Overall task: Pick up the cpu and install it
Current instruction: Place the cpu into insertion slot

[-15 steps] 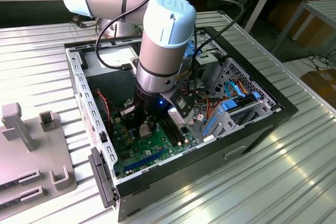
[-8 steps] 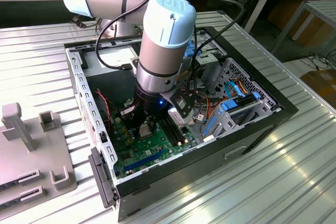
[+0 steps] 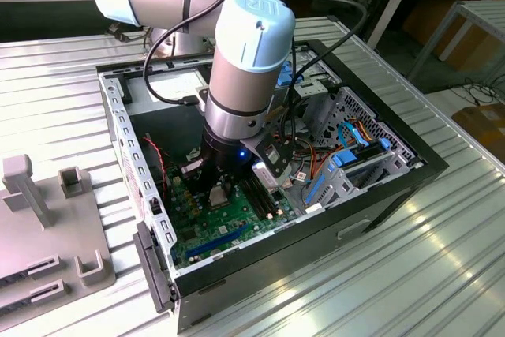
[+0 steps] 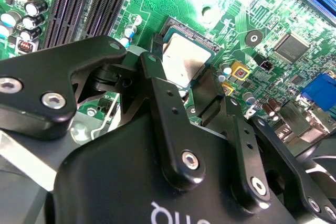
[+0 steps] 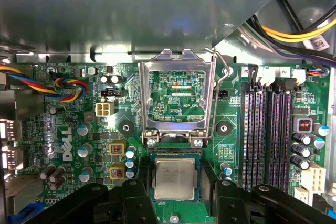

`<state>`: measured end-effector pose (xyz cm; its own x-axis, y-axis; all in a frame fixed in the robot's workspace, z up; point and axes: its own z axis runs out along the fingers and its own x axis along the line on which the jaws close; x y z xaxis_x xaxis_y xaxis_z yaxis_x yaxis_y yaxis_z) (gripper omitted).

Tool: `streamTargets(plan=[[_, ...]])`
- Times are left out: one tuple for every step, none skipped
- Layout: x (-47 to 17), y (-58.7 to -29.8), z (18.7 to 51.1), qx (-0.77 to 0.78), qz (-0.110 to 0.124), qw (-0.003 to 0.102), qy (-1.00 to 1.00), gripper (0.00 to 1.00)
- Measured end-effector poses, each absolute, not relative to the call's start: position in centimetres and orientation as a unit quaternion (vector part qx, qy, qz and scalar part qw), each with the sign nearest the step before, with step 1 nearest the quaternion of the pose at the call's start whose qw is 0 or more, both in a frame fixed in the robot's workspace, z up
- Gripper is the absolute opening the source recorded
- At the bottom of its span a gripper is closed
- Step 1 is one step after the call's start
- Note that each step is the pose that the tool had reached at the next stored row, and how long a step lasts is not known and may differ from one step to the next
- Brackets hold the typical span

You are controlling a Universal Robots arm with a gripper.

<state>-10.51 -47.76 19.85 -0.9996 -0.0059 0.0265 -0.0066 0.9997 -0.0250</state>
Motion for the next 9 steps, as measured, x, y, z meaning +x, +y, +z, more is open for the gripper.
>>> streamTargets(plan=[[-10.51, -47.76, 19.87, 0.003, 0.013, 0.013, -1.0, 0.47], [-10.51, -47.76, 19.89, 0.003, 0.013, 0.013, -1.0, 0.47], [-10.51, -47.76, 19.91, 0.003, 0.013, 0.013, -1.0, 0.47], [-10.51, -47.76, 19.91, 0.003, 0.013, 0.013, -1.0, 0.47], [-10.51, -47.76, 19.91, 0.003, 0.013, 0.013, -1.0, 0.47], [-10.51, -47.76, 19.92, 0.003, 0.013, 0.013, -1.0, 0.47], [-10.52, -47.76, 19.92, 0.003, 0.013, 0.013, -1.0, 0.47], [-10.51, -47.76, 19.92, 0.003, 0.013, 0.013, -1.0, 0.47], [-10.52, -47.76, 19.93, 0.003, 0.013, 0.013, -1.0, 0.47]])
